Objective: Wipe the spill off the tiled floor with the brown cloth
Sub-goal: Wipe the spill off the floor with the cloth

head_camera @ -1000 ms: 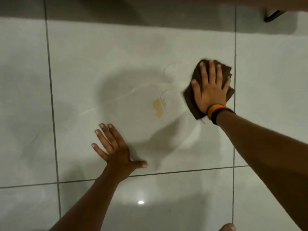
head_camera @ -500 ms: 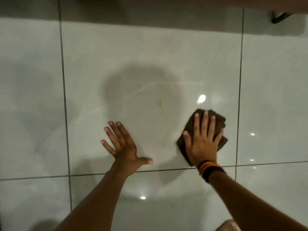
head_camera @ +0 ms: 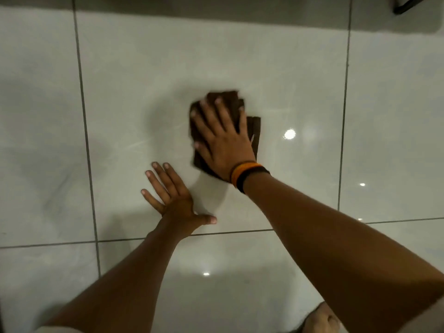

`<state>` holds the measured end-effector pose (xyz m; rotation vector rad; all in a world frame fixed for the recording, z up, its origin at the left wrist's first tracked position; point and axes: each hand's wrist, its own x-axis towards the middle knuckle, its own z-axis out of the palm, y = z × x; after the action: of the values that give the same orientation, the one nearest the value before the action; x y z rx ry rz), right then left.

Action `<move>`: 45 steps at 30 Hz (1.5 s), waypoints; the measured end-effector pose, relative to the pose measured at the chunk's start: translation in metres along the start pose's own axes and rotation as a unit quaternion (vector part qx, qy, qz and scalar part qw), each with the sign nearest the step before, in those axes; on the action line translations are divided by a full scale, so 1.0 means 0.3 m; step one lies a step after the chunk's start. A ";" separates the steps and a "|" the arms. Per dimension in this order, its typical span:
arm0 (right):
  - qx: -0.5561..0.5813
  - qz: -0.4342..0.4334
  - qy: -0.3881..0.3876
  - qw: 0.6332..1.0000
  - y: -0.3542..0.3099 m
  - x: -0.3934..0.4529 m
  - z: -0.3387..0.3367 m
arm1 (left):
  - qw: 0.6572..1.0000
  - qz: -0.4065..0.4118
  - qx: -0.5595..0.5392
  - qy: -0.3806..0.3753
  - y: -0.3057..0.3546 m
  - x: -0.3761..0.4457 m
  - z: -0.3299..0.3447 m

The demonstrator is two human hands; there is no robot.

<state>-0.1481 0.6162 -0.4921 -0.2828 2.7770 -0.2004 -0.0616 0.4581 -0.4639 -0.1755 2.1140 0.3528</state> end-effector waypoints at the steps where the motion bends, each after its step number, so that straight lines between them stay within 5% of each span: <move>1: -0.018 -0.062 -0.016 0.998 0.027 -0.085 0.022 | 1.000 0.000 -0.005 -0.007 0.003 -0.005 -0.006; 3: -0.008 -0.047 -0.029 0.998 0.090 -0.240 0.055 | 1.000 0.005 -0.011 -0.020 0.004 -0.012 -0.013; 5: 0.035 0.074 -0.021 0.996 0.136 -0.262 0.057 | 1.000 0.014 -0.012 -0.016 -0.004 -0.011 -0.011; 9: 0.097 0.261 0.024 0.960 0.092 0.006 0.007 | 1.000 0.019 -0.011 -0.022 -0.005 -0.009 -0.014; 11: 0.093 0.244 0.039 0.965 0.024 0.122 -0.020 | 1.000 0.009 -0.002 -0.025 -0.003 -0.015 -0.019; 16: 0.016 0.001 0.005 1.000 -0.104 -0.079 0.062 | 1.000 0.027 0.003 0.000 -0.002 -0.032 -0.027; 19: 0.079 0.146 -0.003 0.986 -0.104 -0.370 0.149 | 0.998 0.065 0.019 0.018 -0.116 -0.065 -0.040; 22: 0.092 0.266 -0.039 0.959 -0.160 -0.608 0.210 | 0.999 -0.010 0.043 0.011 -0.246 -0.100 -0.059; 24: 0.070 0.204 -0.052 0.975 -0.233 -0.660 0.234 | 0.997 -0.020 0.068 -0.004 -0.302 -0.097 -0.050; 28: 0.016 -0.070 -0.053 0.996 -0.302 -0.451 0.215 | 0.997 0.014 0.071 -0.009 -0.334 -0.071 -0.038; 31: 0.004 -0.099 -0.046 0.994 -0.288 -0.198 0.146 | 0.998 0.013 0.067 0.006 -0.342 -0.066 -0.030; 36: 0.125 0.137 -0.052 0.981 -0.231 -0.120 0.050 | 0.998 0.019 0.053 0.031 -0.345 -0.079 -0.048; 42: 0.247 0.355 -0.068 0.899 -0.179 -0.473 -0.018 | 0.953 0.050 -0.218 0.205 -0.308 -0.265 -0.086; 45: 0.314 0.476 -0.009 0.821 -0.179 -0.541 -0.033 | 0.942 0.026 -0.298 0.154 -0.186 -0.322 -0.026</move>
<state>0.0072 0.6005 -0.4218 1.2124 2.2941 -0.7855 -0.0014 0.4014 -0.3885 -0.5578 2.2597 1.0529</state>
